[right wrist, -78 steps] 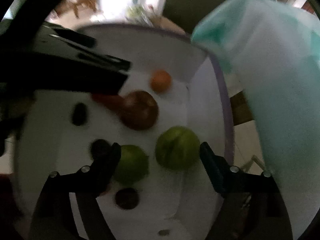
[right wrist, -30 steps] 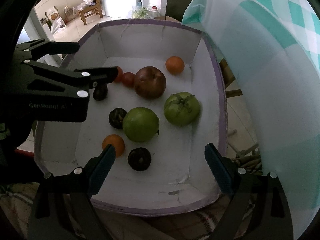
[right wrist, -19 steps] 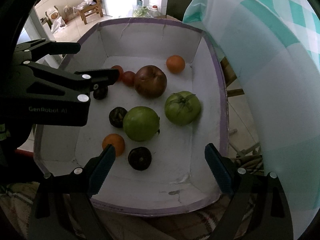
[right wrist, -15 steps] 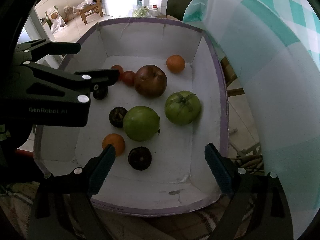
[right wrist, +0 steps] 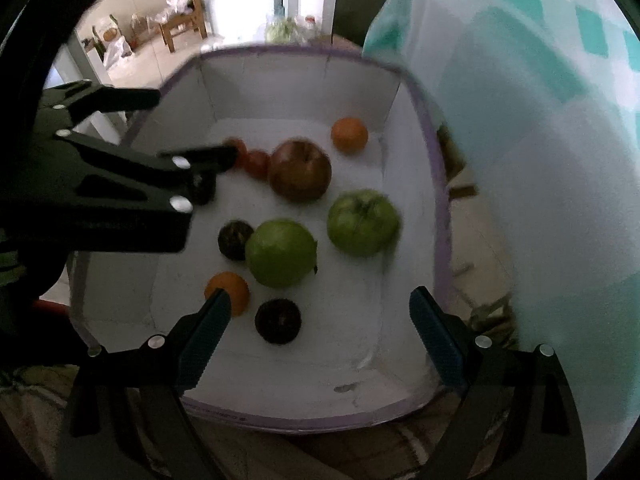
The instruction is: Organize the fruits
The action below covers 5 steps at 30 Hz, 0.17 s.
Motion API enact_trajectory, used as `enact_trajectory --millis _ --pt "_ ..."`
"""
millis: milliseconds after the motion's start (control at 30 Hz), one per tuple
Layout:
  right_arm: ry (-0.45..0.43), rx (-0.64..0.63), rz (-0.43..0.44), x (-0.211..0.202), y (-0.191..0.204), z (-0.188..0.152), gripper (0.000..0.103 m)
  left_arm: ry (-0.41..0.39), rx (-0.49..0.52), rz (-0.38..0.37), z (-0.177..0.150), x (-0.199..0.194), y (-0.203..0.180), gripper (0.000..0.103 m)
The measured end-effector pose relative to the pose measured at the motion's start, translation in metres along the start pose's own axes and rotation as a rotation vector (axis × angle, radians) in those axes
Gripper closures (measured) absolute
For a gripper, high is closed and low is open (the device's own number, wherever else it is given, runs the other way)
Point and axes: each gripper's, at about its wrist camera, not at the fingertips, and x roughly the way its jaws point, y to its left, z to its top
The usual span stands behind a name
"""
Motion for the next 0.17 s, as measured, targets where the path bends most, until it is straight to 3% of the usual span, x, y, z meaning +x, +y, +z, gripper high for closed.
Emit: enact_trajectory --millis 67,100,167 --pt "-0.095 0.013 0.004 -0.029 -0.008 0.003 0.015 -0.047 0.029 0.054 0.012 -0.014 -0.002 0.001" --pt "-0.159 0.050 0.019 -0.052 -0.018 0.004 0.015 -0.099 0.048 0.107 0.023 -0.027 -0.006 0.001" --pt "-0.259 0.125 0.051 -0.088 -0.040 0.000 0.015 -0.189 0.103 0.136 0.050 -0.055 -0.020 0.001"
